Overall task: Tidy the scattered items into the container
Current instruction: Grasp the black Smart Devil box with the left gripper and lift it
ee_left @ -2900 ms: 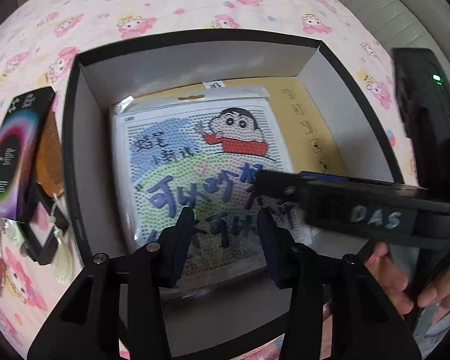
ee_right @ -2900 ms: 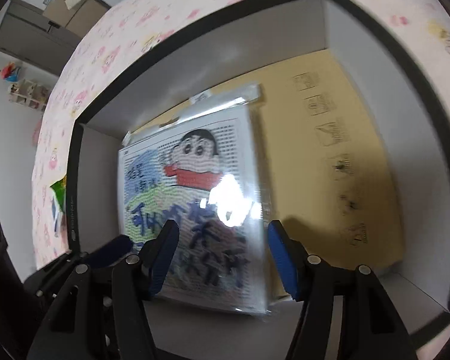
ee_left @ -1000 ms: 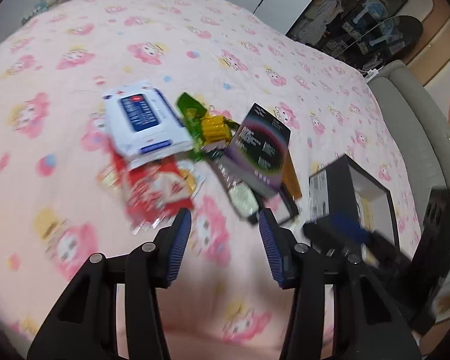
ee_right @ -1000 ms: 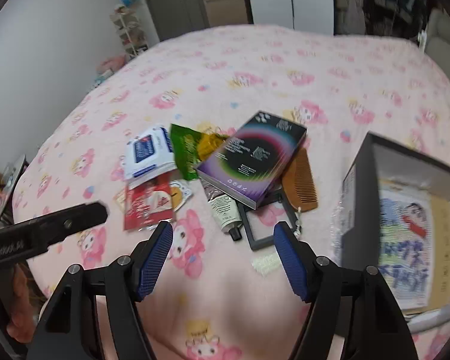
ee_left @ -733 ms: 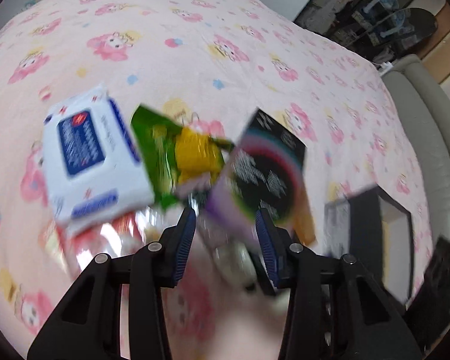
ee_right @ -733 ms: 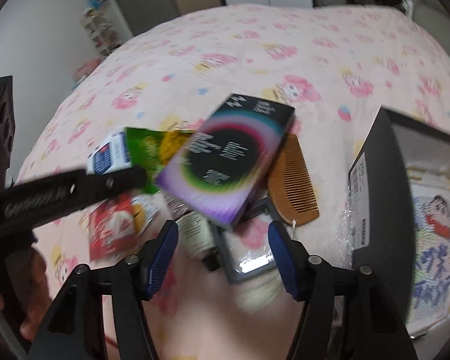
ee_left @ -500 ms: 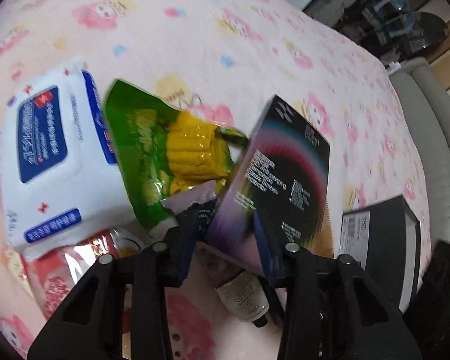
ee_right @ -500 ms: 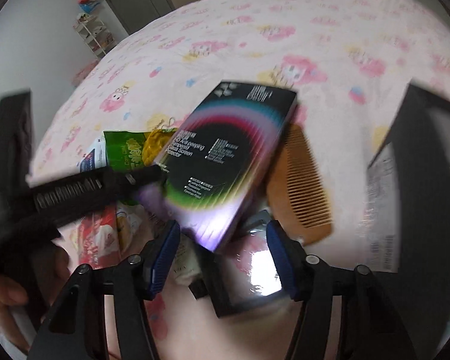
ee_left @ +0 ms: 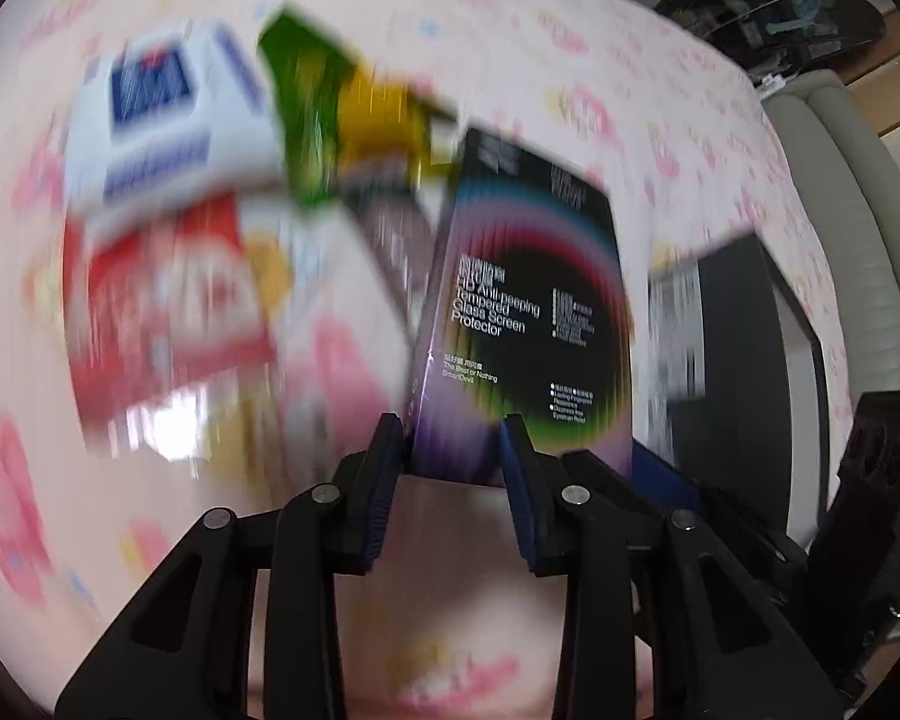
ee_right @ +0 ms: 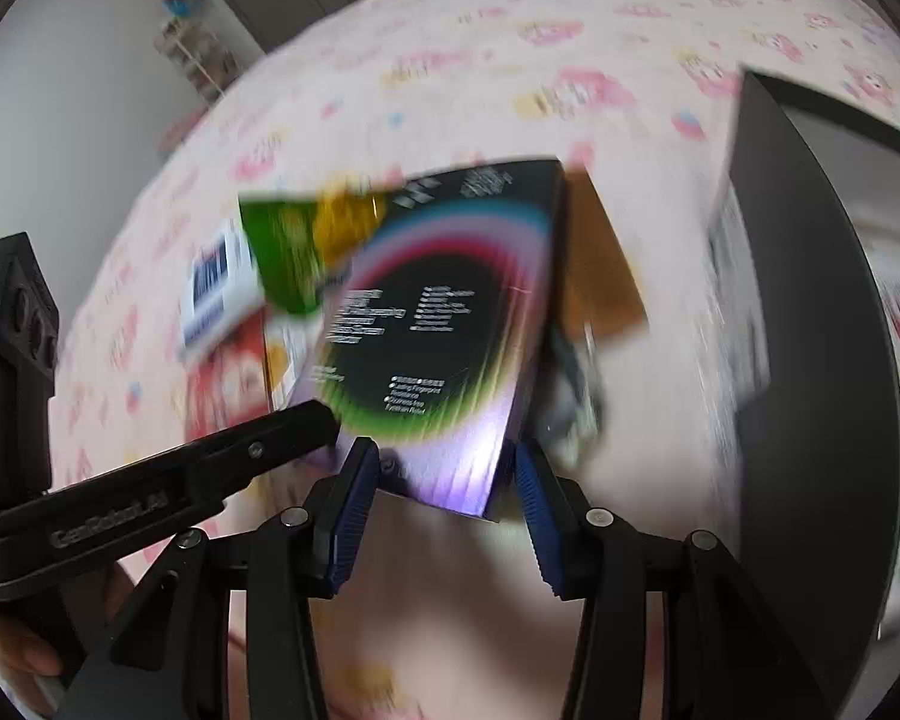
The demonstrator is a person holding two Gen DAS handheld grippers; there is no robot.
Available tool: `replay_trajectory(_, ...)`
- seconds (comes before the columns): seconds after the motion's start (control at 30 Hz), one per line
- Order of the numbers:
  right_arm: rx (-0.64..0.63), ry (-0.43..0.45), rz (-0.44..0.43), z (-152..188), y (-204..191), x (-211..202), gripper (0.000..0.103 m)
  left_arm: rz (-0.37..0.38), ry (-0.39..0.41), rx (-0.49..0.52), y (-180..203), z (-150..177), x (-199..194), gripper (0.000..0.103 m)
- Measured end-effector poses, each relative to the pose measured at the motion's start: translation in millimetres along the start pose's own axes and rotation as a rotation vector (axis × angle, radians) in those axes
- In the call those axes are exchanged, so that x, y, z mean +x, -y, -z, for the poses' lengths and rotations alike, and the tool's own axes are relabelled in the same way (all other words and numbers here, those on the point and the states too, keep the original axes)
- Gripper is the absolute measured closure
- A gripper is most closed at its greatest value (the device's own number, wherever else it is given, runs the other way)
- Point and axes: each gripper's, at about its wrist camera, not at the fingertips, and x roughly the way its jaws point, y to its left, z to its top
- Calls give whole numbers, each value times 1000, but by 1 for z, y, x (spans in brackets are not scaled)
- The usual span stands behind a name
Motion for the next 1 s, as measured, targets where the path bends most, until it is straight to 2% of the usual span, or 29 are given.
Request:
replay_trajectory(0.07,-6,-16,6,16,-1,-6,60,36,-50,-34,-5,16,0,64)
replay_trajectory(0.1,-6,-19,6,22,-1,-9,60,47,-50,-38,-5,22,-3,64)
replay_trajectory(0.23,-24,-14,-18,32,-3,-21,60,33,24,-26,0,27,-14,63)
replay_trajectory(0.4,-52,25,33,21,-7,-16,60,-14,33,-27,-3,16,0,63)
replay_trajectory(0.47,-60,18,58,22,-8,-6,60,0,4,-35,-4,11,9,62)
replay_trajectory(0.5,-68,11,74,23,-8,-1,60,20,-26,-45,-6,11,15,59)
replay_trajectory(0.53,-73,3,83,24,-7,3,60,40,-57,-55,-8,10,22,50)
replay_trajectory(0.57,-74,-10,82,26,-7,9,60,52,-76,-62,-9,10,25,47)
replay_trajectory(0.9,-86,-63,6,54,-2,-10,58,34,-111,-14,1,42,7,49)
replay_trajectory(1.0,-86,-72,-14,66,5,-19,58,79,-136,-26,-1,53,5,49)
